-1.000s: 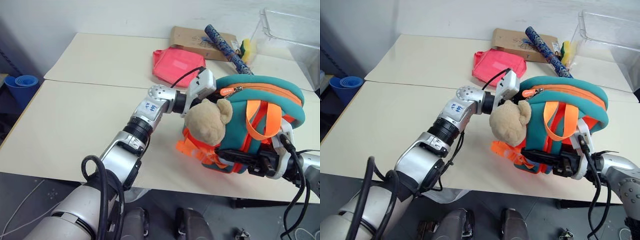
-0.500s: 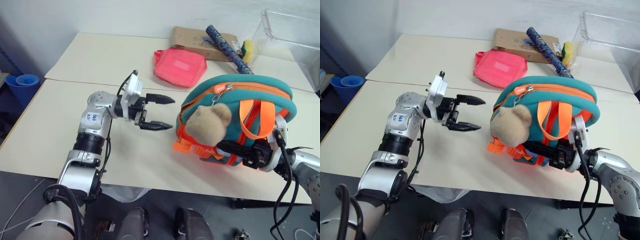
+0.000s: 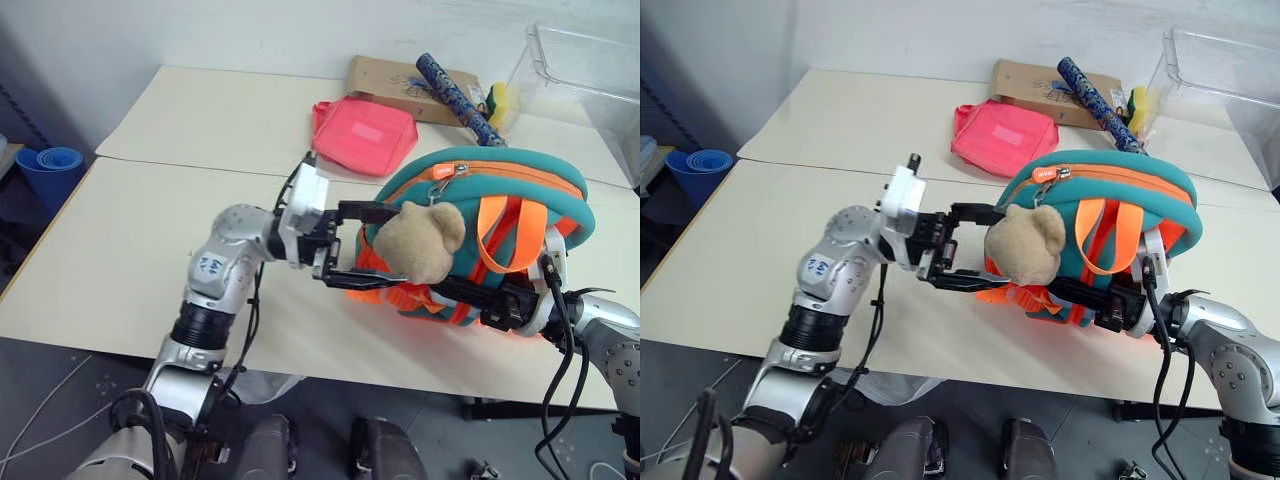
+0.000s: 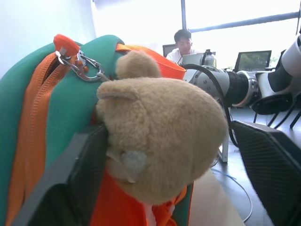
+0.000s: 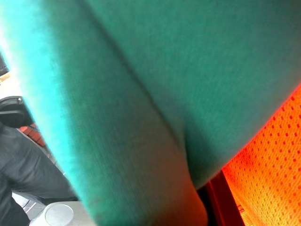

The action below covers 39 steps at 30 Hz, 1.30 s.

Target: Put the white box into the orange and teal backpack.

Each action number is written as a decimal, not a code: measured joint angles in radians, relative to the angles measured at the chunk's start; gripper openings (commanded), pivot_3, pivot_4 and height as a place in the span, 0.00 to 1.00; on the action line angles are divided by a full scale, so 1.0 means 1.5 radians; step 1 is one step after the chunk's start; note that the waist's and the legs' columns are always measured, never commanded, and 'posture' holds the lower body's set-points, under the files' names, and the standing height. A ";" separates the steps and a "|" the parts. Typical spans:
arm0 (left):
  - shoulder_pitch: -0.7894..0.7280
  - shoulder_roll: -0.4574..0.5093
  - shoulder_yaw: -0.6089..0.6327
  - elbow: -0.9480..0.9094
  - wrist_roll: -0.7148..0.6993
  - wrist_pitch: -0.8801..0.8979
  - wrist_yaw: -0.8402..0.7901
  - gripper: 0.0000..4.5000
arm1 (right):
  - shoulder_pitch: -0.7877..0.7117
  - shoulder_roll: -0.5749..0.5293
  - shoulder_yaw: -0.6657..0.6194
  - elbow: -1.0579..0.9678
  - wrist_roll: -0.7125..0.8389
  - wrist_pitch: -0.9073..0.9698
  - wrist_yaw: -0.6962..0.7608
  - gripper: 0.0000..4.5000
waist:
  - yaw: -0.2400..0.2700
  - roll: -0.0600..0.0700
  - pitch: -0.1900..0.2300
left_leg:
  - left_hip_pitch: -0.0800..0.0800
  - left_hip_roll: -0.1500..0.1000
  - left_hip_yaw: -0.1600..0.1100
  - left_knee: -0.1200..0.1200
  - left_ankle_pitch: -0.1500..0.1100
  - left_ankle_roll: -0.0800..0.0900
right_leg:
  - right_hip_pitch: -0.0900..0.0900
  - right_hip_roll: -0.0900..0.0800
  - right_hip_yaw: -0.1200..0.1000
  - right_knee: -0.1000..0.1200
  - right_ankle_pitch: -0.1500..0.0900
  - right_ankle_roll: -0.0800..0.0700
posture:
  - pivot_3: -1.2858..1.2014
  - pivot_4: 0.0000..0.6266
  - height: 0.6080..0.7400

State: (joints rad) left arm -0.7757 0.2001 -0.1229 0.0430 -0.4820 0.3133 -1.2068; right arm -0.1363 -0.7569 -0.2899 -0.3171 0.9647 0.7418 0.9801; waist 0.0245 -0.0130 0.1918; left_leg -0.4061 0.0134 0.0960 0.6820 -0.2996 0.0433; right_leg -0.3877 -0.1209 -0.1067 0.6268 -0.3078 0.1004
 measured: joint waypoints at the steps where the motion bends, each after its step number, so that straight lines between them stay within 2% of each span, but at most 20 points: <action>1: 0.000 -0.002 -0.003 0.002 0.008 -0.010 0.012 0.68 | 0.000 0.000 0.000 0.000 0.000 0.000 0.000 0.00 | 0.000 0.000 0.000 | 0.000 0.000 0.000 0.000 0.000 0.000 | 0.000 0.000 0.000 0.000 0.000 0.000 | 0.52 0.24 1.00; 6: -0.006 0.007 -0.008 0.025 0.042 -0.045 0.054 0.36 | 0.001 0.010 -0.006 -0.001 0.009 0.000 -0.006 0.00 | 0.000 0.000 0.000 | 0.000 0.000 0.000 0.000 0.000 0.000 | 0.000 0.000 0.000 0.000 0.000 0.000 | 0.52 0.24 1.00; 11: -0.043 0.085 0.039 0.062 0.012 -0.017 0.032 0.08 | 0.003 0.041 -0.036 -0.006 0.071 0.012 -0.046 0.00 | -0.001 0.000 0.000 | 0.000 0.001 0.000 0.000 0.000 0.000 | -0.001 0.001 0.000 0.000 0.000 0.000 | 0.52 0.24 1.00; 16: -0.100 0.192 0.079 0.195 0.015 -0.016 -0.021 0.08 | 0.032 0.042 -0.055 -0.023 0.105 0.017 -0.069 0.00 | -0.002 0.000 0.000 | 0.000 0.001 0.001 -0.001 0.000 -0.001 | -0.002 0.004 0.000 0.001 0.000 0.000 | 0.52 0.24 1.00; 19: -0.124 0.206 0.070 0.358 0.080 -0.102 -0.012 0.08 | 0.044 0.045 -0.057 -0.032 0.113 0.016 -0.080 0.00 | 0.000 0.000 0.000 | 0.000 0.000 0.003 -0.001 0.000 0.000 | -0.002 0.004 -0.001 0.001 0.000 0.000 | 0.52 0.24 1.00; 22: -0.122 0.181 0.051 0.467 0.139 -0.189 0.005 0.08 | 0.055 0.048 -0.058 -0.040 0.121 0.015 -0.089 0.00 | 0.002 0.000 0.000 | 0.000 0.000 0.003 -0.001 -0.001 0.001 | -0.002 0.003 -0.001 0.001 0.000 0.000 | 0.52 0.24 1.00; 25: -0.094 0.138 0.024 0.503 0.177 -0.263 0.010 0.08 | 0.070 0.056 -0.059 -0.047 0.123 0.013 -0.096 0.00 | 0.001 0.000 0.000 | 0.000 0.000 0.004 -0.001 -0.002 0.002 | -0.002 0.003 0.000 0.001 0.000 0.001 | 0.52 0.24 1.00; 29: -0.016 0.080 0.008 0.479 0.184 -0.300 0.008 0.08 | 0.101 0.062 -0.058 -0.047 0.093 -0.010 -0.094 0.00 | 0.000 0.000 0.000 | 0.000 0.000 0.005 -0.001 -0.002 0.002 | -0.003 0.002 0.001 0.001 0.001 0.001 | 0.52 0.24 1.00; 31: 0.006 0.074 0.012 0.432 0.177 -0.281 0.011 0.08 | 0.104 0.070 -0.051 -0.042 0.047 -0.040 -0.097 0.00 | -0.001 0.000 0.000 | 0.000 0.001 0.005 0.000 -0.002 0.002 | -0.003 0.000 0.001 0.000 0.001 0.001 | 0.52 0.24 1.00; 33: 0.037 0.072 0.016 0.372 0.167 -0.250 0.019 0.21 | 0.099 0.083 -0.040 -0.023 -0.019 -0.096 -0.103 0.00 | -0.001 0.000 0.000 | 0.000 0.000 0.005 0.000 -0.002 0.002 | -0.003 -0.001 0.002 0.000 0.001 0.001 | 0.52 0.24 1.00; 37: 0.089 0.086 0.021 0.269 0.154 -0.189 0.039 0.48 | 0.106 0.082 -0.022 0.004 -0.117 -0.179 -0.084 0.28 | 0.000 0.000 0.000 | 0.000 0.000 0.005 0.000 -0.002 0.001 | -0.003 -0.001 0.002 0.001 0.001 0.001 | 0.52 0.24 1.00; 39: 0.122 0.122 0.034 0.204 0.138 -0.166 0.038 0.63 | 0.132 0.057 -0.017 0.003 -0.170 -0.241 -0.046 0.44 | -0.001 0.000 0.000 | 0.000 0.000 0.005 -0.001 -0.002 0.001 | -0.003 0.000 0.002 0.001 0.001 0.001 | 0.52 0.24 1.00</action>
State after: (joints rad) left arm -0.5928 0.3831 -0.0713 0.3492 -0.2751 0.0639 -1.1495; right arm 0.0623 -0.6709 -0.3155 -0.3127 0.7100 0.3806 0.9113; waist 0.0228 -0.0125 0.1914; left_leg -0.4059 0.0140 0.1034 0.6804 -0.3022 0.0453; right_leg -0.3922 -0.1216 -0.1034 0.6279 -0.3070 0.1019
